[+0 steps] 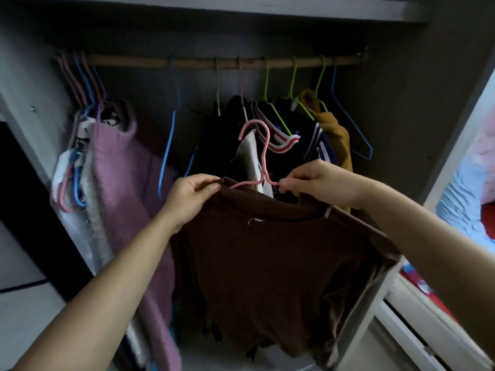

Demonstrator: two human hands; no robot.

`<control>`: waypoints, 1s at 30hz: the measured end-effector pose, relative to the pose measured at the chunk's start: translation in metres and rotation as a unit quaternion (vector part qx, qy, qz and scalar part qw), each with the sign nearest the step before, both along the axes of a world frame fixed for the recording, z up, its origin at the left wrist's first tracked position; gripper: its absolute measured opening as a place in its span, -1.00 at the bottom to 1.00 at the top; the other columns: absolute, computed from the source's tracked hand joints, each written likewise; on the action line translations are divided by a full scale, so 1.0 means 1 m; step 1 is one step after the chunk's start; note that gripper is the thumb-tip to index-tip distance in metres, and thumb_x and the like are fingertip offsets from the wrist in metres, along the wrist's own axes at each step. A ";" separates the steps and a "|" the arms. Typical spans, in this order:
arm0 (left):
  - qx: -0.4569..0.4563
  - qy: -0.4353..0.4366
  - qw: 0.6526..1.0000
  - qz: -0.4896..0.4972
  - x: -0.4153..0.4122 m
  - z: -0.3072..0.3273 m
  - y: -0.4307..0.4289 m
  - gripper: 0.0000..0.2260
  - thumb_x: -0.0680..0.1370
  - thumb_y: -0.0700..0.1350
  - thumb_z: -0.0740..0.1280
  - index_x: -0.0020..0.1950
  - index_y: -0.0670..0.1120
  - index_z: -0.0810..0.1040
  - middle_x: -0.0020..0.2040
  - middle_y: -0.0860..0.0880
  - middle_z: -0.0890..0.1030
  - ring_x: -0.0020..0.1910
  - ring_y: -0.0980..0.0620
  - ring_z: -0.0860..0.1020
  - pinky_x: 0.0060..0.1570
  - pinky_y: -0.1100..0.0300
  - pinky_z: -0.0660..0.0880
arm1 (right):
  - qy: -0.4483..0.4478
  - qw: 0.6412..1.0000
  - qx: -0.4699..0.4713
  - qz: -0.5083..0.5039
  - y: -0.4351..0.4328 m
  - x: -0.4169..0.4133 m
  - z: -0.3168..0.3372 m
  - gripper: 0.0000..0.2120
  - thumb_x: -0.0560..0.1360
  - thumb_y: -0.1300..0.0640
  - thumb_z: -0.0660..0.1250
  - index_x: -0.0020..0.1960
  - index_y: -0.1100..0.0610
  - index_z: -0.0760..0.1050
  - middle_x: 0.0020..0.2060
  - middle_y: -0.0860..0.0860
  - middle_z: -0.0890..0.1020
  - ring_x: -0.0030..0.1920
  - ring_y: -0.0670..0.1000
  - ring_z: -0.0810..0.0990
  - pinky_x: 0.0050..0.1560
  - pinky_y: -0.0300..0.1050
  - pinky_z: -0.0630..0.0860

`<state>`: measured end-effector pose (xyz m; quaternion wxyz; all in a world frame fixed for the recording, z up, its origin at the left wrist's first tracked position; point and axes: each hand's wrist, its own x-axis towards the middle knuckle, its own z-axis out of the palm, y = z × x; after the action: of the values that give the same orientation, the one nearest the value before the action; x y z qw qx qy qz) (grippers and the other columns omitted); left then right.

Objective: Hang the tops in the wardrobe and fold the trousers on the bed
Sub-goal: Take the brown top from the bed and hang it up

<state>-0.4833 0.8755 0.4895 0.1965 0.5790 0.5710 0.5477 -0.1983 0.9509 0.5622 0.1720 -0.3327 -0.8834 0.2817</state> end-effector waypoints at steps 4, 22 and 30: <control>0.104 0.243 0.959 0.106 -0.011 0.016 0.002 -0.89 0.50 -0.16 0.44 0.00 0.00 0.69 -0.05 0.07 0.62 0.01 0.08 0.59 0.06 0.16 0.51 | 0.124 0.966 -0.225 -0.026 -0.011 -0.023 0.007 -0.79 0.55 -0.07 0.38 -0.03 0.03 0.72 -0.22 0.03 0.67 -0.25 0.00 0.64 -0.28 -0.22 0.60; -0.021 0.305 0.895 0.326 -0.077 0.051 0.025 -0.69 0.52 -0.27 0.19 0.26 -0.19 0.37 -0.09 -0.39 0.59 -0.06 -0.44 0.56 -0.16 -0.15 0.45 | 0.379 0.904 -0.185 -0.067 0.012 -0.162 0.042 -0.84 0.61 0.22 0.30 0.00 0.24 0.64 -0.16 0.07 0.71 -0.29 -0.19 0.67 -0.24 -0.39 0.55; -0.024 0.303 0.892 0.334 -0.091 0.045 0.032 -0.33 0.53 -0.27 0.19 0.61 -0.02 0.05 -0.01 -0.38 0.61 -0.01 -0.41 0.57 -0.01 -0.13 0.48 | 0.427 0.893 -0.127 -0.070 0.077 -0.231 0.068 -0.78 0.61 0.14 0.31 0.02 0.29 0.65 -0.15 0.14 0.69 -0.19 -0.04 0.68 -0.14 -0.21 0.57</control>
<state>-0.5741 0.9071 0.5341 -0.1661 0.4873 0.7757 0.3651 -0.4297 1.0280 0.6299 0.5079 -0.2606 -0.6561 0.4936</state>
